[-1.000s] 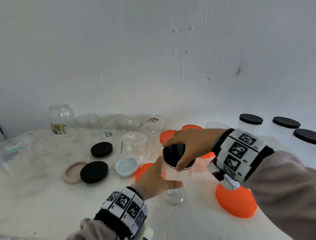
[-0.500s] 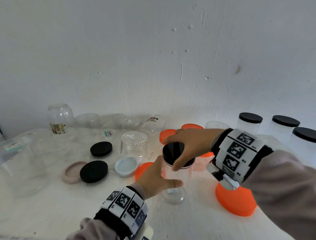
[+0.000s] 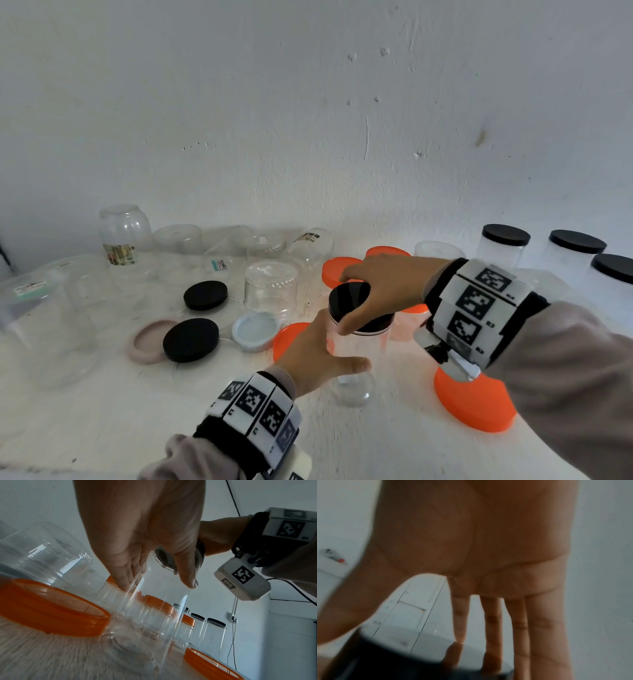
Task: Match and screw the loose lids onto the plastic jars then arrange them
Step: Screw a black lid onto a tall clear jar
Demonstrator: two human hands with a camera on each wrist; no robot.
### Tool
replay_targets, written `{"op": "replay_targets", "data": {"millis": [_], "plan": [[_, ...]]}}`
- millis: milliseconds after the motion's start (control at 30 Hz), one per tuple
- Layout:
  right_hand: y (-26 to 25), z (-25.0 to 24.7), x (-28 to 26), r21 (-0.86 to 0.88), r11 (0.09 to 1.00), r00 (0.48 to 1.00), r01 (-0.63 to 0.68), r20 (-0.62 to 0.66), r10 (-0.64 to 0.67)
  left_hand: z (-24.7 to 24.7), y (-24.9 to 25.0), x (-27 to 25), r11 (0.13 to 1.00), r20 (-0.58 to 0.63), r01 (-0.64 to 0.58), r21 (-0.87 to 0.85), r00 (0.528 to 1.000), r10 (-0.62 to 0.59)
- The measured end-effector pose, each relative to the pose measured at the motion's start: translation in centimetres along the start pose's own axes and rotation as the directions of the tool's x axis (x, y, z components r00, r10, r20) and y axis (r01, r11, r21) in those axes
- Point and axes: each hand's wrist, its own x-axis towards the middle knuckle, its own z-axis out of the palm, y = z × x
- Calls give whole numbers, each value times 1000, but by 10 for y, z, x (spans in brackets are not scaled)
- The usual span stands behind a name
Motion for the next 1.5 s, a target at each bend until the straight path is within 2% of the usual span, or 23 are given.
{"op": "replay_targets", "data": {"millis": [100, 200, 433, 567, 633, 700, 933, 1033, 1133, 1267, 1500], "plan": [[1, -8, -2, -4, 999, 993, 36, 112, -36, 1, 1, 0, 1000, -3, -9, -20, 1000, 9], [1, -9, 0, -26, 999, 995, 46, 89, -44, 1, 0, 0, 999, -9, -10, -31, 1000, 10], [-6, 0, 2, -100, 992, 997, -70, -16, 69, 1, -1, -1, 1000, 0, -14, -26, 1000, 14], [0, -12, -3, -34, 999, 991, -23, 129, 27, 1, 0, -1, 999, 6, -10, -53, 1000, 10], [0, -16, -4, -15, 1000, 989, 24, 149, -21, 2, 1, -1, 999, 5, -11, -52, 1000, 11], [1, -17, -2, -12, 999, 990, 37, 136, -35, 2, 0, -1, 998, 9, -16, -56, 1000, 17], [-5, -3, 2, -109, 992, 998, -58, 7, 59, 1, -2, 0, 999, 3, -4, -35, 1000, 4], [-1, -6, 2, -86, 995, 997, -50, 59, 55, 1, -2, 0, 999, 6, -8, -52, 1000, 8], [0, -10, -1, -35, 999, 990, 20, 140, -15, 2, -2, 1, 999, 0, -22, -49, 1000, 22], [2, -9, 0, 16, 999, 992, 47, 116, -48, 3, -2, 1, 997, -2, -28, -66, 1000, 28], [-2, 2, 5, -27, 1000, 1000, -16, 21, 16, 2, -2, 0, 999, -1, -17, -48, 1000, 17]]}}
